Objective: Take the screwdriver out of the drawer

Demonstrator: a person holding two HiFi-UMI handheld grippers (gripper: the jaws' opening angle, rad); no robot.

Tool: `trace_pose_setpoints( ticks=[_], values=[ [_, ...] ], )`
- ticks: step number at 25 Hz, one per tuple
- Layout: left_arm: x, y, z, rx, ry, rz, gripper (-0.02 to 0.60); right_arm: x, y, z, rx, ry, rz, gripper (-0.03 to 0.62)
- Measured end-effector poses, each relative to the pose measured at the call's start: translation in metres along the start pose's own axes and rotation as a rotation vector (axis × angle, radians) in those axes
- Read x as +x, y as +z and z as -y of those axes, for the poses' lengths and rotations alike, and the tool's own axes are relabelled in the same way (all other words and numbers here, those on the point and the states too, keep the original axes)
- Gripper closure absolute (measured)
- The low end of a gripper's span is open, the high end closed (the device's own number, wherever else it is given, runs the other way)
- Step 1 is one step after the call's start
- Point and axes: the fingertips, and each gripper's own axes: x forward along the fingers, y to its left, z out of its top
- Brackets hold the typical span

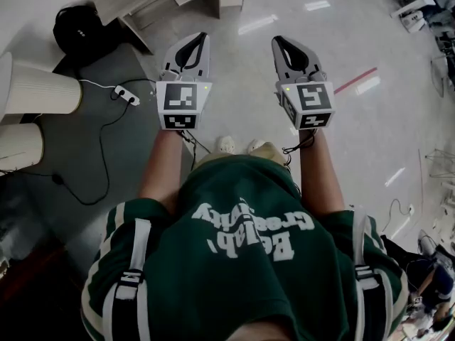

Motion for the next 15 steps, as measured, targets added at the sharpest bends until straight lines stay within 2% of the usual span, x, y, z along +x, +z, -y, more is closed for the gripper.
trace_pose_setpoints(
  ticks=[7, 15],
  values=[
    [0.004, -0.004, -0.006, 0.004, -0.01, -0.002, 0.563, 0.006, -0.002, -0.002, -0.007, -0.007, 0.001, 0.557],
    [0.025, -0.001, -0.004, 0.009, -0.043, 0.006, 0.563, 0.011, -0.009, 0.017, -0.001, -0.043, -0.008, 0.557]
  ],
)
